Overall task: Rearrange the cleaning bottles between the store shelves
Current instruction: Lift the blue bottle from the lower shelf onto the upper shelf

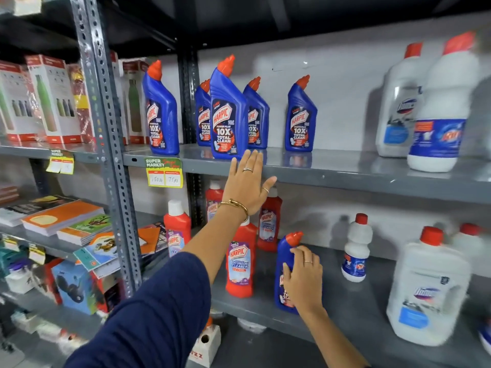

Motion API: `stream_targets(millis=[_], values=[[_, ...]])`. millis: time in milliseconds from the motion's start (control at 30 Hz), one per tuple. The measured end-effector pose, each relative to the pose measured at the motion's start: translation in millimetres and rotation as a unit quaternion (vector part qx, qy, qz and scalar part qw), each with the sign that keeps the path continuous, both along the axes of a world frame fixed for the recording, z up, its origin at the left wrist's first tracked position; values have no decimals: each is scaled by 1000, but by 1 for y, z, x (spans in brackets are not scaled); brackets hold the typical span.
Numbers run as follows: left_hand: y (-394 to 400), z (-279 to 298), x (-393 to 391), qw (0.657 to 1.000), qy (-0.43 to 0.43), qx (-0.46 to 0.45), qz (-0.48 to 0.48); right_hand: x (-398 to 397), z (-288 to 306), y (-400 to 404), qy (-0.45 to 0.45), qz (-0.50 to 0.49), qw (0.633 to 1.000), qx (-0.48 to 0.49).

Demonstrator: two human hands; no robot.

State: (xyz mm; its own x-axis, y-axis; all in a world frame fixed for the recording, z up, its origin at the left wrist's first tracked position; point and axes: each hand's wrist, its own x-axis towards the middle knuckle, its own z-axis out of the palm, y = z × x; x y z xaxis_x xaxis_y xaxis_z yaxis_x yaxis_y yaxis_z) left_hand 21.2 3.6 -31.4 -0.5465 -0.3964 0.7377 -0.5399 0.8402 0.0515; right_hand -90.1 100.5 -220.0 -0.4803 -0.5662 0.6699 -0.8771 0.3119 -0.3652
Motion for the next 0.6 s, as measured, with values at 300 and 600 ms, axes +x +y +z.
stream_targets(millis=[300, 600], values=[[22, 3, -30, 999, 13, -17, -35, -24, -20, 6, -202, 16, 977, 60], [16, 0, -30, 999, 18, -28, -40, -21, -27, 8, -243, 45, 968, -34]])
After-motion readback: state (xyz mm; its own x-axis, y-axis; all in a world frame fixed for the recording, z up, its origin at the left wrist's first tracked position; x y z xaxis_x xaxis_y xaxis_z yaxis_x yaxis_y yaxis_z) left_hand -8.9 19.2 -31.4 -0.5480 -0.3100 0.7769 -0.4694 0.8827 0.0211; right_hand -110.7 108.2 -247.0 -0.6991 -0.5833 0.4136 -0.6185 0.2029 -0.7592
